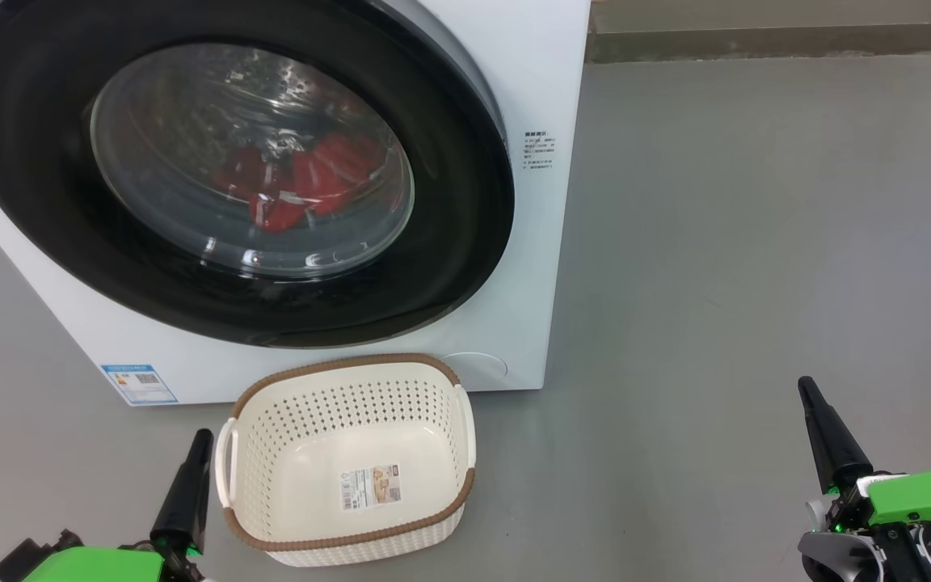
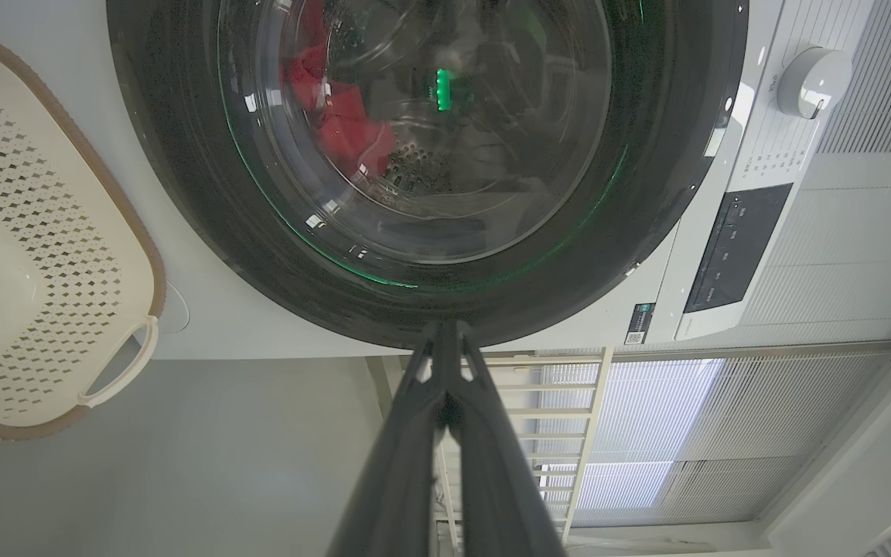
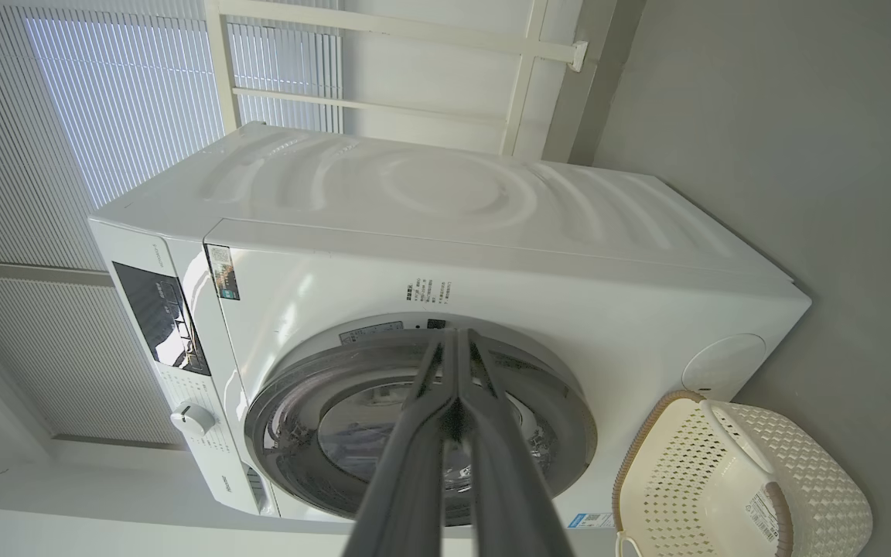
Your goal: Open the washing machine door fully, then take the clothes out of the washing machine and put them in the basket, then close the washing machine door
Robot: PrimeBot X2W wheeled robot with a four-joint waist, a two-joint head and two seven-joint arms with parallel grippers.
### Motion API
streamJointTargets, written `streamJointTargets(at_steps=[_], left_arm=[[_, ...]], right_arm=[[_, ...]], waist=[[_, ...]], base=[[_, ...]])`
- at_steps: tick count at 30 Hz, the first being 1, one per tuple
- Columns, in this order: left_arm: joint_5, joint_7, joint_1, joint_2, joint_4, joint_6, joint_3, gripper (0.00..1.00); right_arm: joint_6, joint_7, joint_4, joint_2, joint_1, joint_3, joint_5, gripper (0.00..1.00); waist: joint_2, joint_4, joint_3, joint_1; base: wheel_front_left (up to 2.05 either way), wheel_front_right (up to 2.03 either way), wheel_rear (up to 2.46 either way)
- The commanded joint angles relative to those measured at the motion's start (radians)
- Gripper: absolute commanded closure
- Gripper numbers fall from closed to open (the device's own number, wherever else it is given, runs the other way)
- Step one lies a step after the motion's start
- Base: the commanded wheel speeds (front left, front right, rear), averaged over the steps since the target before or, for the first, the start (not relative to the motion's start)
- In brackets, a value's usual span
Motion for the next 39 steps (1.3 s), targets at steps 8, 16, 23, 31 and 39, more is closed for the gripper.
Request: streamJointTargets(at_steps=[8,16,23,31,39], left_arm=[[0.011,0.007,-0.012,0.011,-0.025,-0.007,0.035,1.0],[0.011,0.007,-0.012,0.011,-0.025,-0.007,0.035,1.0],[0.011,0.007,-0.012,0.011,-0.025,-0.007,0.035,1.0],[0.011,0.007,-0.012,0.011,-0.025,-0.007,0.035,1.0],[0.011,0.007,-0.012,0.011,-0.025,-0.007,0.035,1.0]], right_arm=[[-0.001,0.006,-0.028,-0.011,-0.043,0.017,-0.001,1.0],[-0.001,0.006,-0.028,-0.011,-0.043,0.017,-0.001,1.0],[-0.001,0.006,-0.028,-0.011,-0.043,0.017,-0.001,1.0],[-0.001,0.006,-0.028,-0.011,-0.043,0.017,-0.001,1.0],[-0.001,0.006,-0.028,-0.011,-0.043,0.017,-0.001,1.0]], waist=[[-0.0001,0.0,0.0,0.0],[-0.0001,0.0,0.0,0.0],[-0.0001,0.0,0.0,0.0],[-0.0001,0.0,0.0,0.0],[-0.0001,0.0,0.0,0.0]], base=[[0.0,0.0,0.0],[0.0,0.0,0.0],[0.0,0.0,0.0],[0.0,0.0,0.0],[0.0,0.0,0.0]])
